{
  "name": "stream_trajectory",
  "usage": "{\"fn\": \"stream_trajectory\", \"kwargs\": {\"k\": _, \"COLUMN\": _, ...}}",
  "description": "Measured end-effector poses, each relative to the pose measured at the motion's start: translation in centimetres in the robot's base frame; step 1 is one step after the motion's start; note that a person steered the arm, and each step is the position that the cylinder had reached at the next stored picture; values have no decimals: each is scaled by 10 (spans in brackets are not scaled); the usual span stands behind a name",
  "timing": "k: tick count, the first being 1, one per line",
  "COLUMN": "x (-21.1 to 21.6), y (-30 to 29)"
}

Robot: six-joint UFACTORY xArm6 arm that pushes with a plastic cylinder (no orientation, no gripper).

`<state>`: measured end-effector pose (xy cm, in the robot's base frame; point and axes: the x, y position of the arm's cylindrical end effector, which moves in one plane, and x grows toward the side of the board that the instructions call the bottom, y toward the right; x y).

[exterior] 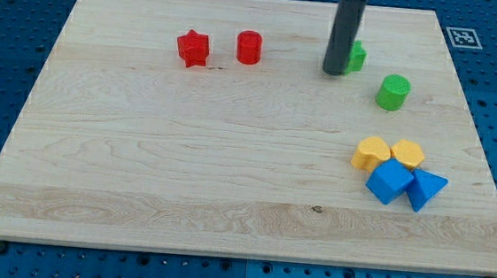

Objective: Push the green star along with green circle to the center right

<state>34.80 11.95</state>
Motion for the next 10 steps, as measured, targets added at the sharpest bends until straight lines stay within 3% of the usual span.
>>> {"fn": "stream_trajectory", "kwargs": {"k": 2, "x": -20, "y": -53}}
{"fn": "stream_trajectory", "kwargs": {"k": 4, "x": -59, "y": -36}}
{"fn": "stream_trajectory", "kwargs": {"k": 6, "x": -43, "y": 20}}
{"fn": "stream_trajectory", "kwargs": {"k": 8, "x": -2, "y": 24}}
{"fn": "stream_trajectory", "kwargs": {"k": 10, "x": 8, "y": 36}}
